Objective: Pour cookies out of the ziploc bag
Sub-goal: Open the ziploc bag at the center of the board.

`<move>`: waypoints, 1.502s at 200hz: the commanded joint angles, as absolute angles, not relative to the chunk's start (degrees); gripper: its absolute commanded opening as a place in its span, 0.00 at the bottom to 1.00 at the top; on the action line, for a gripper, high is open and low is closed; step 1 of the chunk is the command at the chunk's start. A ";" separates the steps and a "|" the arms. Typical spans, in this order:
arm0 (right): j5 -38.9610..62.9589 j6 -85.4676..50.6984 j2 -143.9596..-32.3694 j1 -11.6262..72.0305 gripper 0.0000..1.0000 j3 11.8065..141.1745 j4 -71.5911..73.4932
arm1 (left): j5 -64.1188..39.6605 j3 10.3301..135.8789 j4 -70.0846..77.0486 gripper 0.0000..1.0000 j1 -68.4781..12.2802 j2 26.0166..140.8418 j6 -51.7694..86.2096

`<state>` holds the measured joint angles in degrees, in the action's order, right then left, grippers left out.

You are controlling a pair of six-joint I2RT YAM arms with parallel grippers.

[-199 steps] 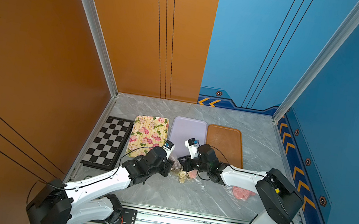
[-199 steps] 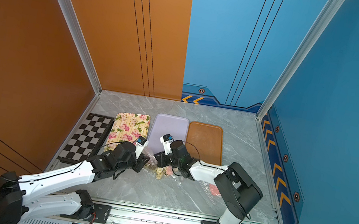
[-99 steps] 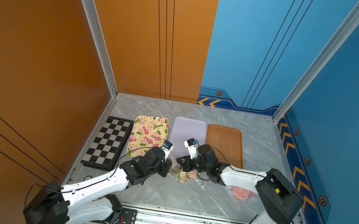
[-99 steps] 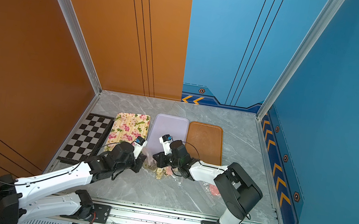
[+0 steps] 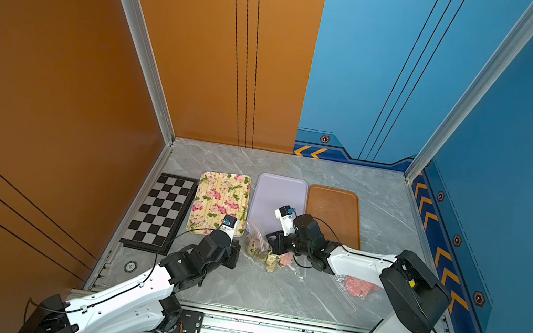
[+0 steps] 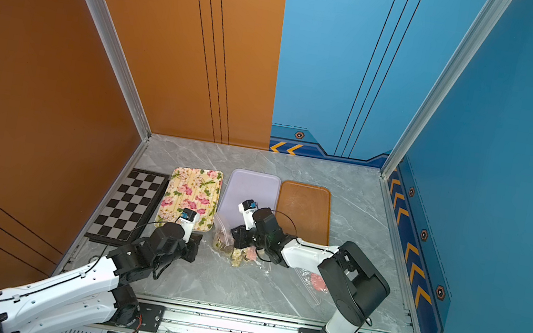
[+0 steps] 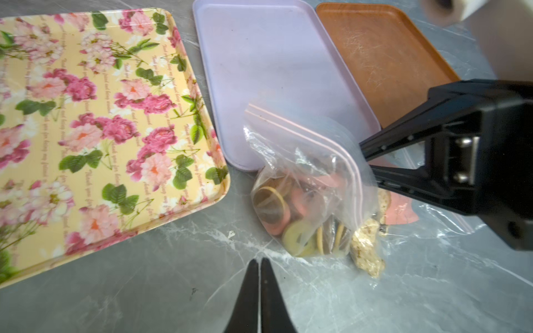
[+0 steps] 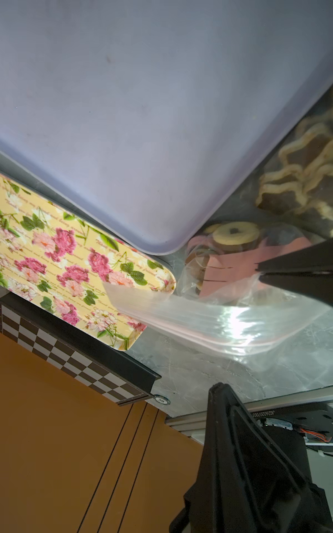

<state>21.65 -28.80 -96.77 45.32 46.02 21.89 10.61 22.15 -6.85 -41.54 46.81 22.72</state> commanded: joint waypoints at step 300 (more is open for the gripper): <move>12.78 -29.07 -94.86 43.72 0.00 45.33 15.40 | 3.56 22.98 -5.10 0.00 -38.04 53.58 18.08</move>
<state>23.57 -28.77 -95.00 46.52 45.43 22.98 3.18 24.05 -1.48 -40.14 53.69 17.61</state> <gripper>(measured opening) 0.047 0.044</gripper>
